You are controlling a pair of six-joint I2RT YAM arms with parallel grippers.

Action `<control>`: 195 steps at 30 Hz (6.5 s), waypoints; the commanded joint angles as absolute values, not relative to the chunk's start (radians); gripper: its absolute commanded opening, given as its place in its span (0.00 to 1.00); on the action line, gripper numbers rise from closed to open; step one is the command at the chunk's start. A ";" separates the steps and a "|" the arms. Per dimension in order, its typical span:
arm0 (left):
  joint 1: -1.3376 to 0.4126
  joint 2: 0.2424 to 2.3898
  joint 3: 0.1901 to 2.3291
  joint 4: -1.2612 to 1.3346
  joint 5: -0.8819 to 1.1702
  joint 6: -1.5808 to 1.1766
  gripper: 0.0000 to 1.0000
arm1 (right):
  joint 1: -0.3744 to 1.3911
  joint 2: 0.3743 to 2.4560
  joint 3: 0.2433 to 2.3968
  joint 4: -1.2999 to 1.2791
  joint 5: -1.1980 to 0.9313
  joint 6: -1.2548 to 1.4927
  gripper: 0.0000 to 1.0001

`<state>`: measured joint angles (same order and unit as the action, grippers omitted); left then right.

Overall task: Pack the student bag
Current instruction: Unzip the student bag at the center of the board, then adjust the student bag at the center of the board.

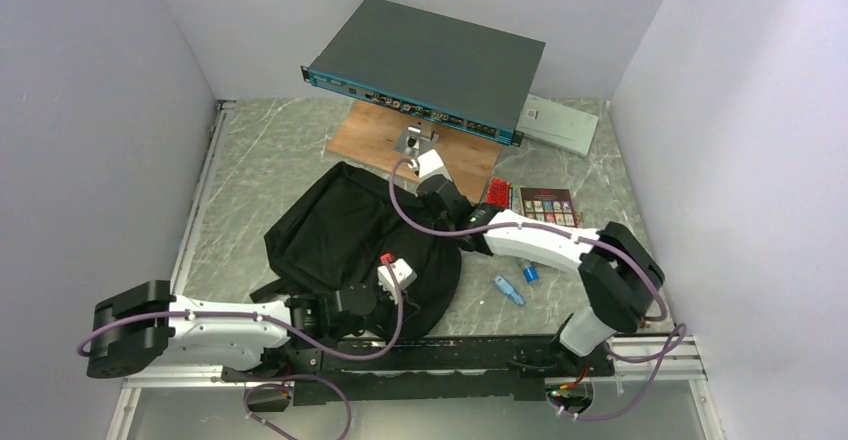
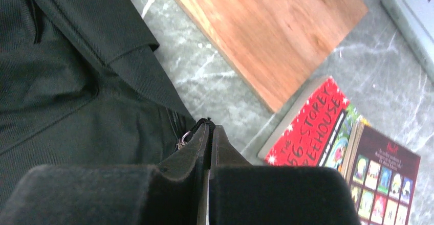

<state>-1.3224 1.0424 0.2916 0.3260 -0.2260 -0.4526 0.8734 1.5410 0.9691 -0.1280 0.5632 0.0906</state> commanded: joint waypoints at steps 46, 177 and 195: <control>-1.020 0.929 0.511 -0.088 -0.162 -0.691 1.00 | 0.830 1.384 1.086 -0.483 0.404 0.374 0.64; -0.601 1.282 1.059 -0.318 0.357 -0.418 0.37 | 0.859 1.222 0.643 0.354 -0.389 0.836 0.36; -1.061 0.819 0.649 -0.269 -0.324 -0.359 1.00 | 0.816 1.399 0.792 0.517 -0.410 1.265 0.00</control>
